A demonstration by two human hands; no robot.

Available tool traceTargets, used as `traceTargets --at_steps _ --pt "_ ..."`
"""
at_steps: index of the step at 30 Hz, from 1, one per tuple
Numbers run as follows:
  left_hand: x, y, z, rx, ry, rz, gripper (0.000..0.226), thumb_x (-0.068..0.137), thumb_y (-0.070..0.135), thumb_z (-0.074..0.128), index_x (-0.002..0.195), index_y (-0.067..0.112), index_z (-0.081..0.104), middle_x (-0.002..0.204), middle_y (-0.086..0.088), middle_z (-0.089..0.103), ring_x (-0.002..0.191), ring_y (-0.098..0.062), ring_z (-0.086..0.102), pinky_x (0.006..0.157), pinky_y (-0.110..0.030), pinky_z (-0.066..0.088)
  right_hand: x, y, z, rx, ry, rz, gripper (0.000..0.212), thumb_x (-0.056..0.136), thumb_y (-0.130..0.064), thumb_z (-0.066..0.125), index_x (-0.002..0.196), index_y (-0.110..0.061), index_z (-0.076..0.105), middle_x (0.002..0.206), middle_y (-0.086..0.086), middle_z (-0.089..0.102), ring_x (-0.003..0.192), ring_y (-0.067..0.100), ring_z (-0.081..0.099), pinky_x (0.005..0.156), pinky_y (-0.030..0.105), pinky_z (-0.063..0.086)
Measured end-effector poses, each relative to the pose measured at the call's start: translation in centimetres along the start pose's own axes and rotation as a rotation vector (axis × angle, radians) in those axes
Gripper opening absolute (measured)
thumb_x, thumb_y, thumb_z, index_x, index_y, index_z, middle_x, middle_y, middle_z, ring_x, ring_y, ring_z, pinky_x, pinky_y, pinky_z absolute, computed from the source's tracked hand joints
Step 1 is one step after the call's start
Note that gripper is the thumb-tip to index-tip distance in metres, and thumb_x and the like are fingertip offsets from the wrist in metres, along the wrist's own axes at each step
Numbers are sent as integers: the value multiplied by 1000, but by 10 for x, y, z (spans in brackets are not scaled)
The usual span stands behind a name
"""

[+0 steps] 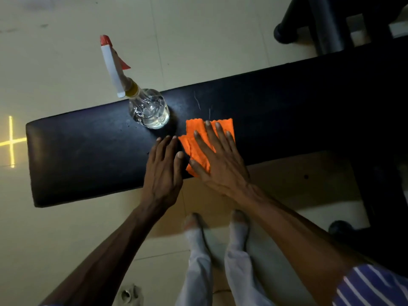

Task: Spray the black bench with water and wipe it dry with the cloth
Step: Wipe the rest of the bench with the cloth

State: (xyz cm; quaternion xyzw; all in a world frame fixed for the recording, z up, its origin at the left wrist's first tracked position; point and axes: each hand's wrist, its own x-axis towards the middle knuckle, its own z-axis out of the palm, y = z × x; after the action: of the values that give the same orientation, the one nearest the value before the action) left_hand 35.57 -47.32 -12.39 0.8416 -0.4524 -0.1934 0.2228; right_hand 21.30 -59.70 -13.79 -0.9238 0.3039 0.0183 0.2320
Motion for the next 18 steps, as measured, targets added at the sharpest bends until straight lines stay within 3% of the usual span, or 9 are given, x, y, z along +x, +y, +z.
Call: traceTargets --at_steps 3,6,8,11,13,15,18 --pt "6 22 8 -17 48 -14 47 111 31 38 143 2 56 149 -17 56 147 -28 37 127 -42 26 -6 13 -26 208 -13 6 61 107 -30 55 162 -14 37 176 14 10 165 33 1 135 50 11" --pt "17 47 16 20 16 -164 55 103 47 56 136 2 60 146 -19 54 137 -36 45 116 -47 36 -15 24 -51 360 53 156 48 105 -6 52 153 -4 50 173 17 22 164 31 13 134 41 17" --pt "24 59 21 35 -8 -243 64 92 55 70 128 3 60 139 -18 53 128 -38 46 107 -48 38 -20 29 -65 398 61 256 45 105 -4 51 150 -5 54 172 14 30 163 26 21 132 31 19" --pt "33 72 25 6 -34 -299 58 85 46 80 117 1 60 125 -20 55 119 -40 48 98 -46 37 -25 35 -78 438 70 318 39 104 -8 54 143 -10 59 163 9 41 152 20 36 120 20 26" --pt "36 77 26 -90 -54 -330 45 88 35 79 111 1 62 117 -20 60 114 -39 53 95 -44 39 -24 35 -82 474 77 333 35 104 -10 57 138 -11 62 156 9 48 146 21 44 119 24 32" --pt "36 79 22 -225 -30 -404 33 89 31 77 106 6 62 108 -13 67 106 -32 61 85 -41 45 -22 33 -84 518 85 366 33 103 -12 59 136 -10 63 148 9 53 138 22 52 119 39 44" --pt "31 70 5 -420 -3 -501 25 92 29 76 100 14 58 93 0 67 92 -22 65 73 -32 42 -13 24 -90 604 103 429 32 104 -17 60 135 -13 64 140 6 58 129 20 58 108 49 54"
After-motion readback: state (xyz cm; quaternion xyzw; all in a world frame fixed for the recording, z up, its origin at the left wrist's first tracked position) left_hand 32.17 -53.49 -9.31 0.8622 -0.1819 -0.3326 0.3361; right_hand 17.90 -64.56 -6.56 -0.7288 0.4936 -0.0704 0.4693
